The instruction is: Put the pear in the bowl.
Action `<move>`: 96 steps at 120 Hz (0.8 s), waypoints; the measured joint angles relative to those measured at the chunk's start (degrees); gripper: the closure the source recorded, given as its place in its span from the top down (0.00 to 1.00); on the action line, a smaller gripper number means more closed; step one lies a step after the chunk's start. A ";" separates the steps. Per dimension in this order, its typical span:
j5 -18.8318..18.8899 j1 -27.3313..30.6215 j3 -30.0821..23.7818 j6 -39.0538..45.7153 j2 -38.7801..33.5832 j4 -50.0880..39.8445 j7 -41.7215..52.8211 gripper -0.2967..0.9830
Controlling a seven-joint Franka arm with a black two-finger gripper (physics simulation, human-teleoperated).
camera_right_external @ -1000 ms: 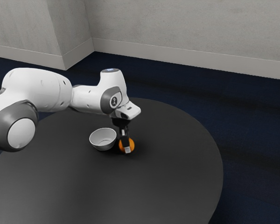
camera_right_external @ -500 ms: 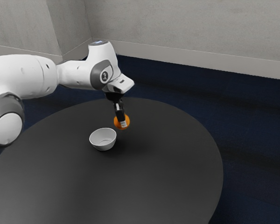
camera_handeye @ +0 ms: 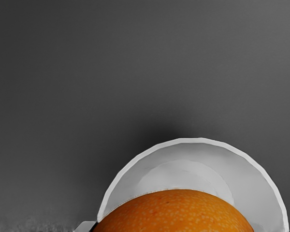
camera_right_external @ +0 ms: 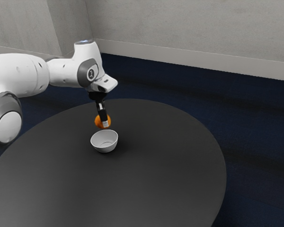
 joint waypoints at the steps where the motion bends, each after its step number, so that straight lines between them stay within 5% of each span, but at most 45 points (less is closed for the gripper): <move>1: -0.01 0.02 0.00 -0.03 0.03 -0.03 0.01 0.32; 64: -0.49 -0.46 -0.39 -2.61 -0.50 -1.32 -0.09 0.41; 96: -0.97 -0.48 -0.42 -4.32 -0.54 -1.14 -0.20 0.62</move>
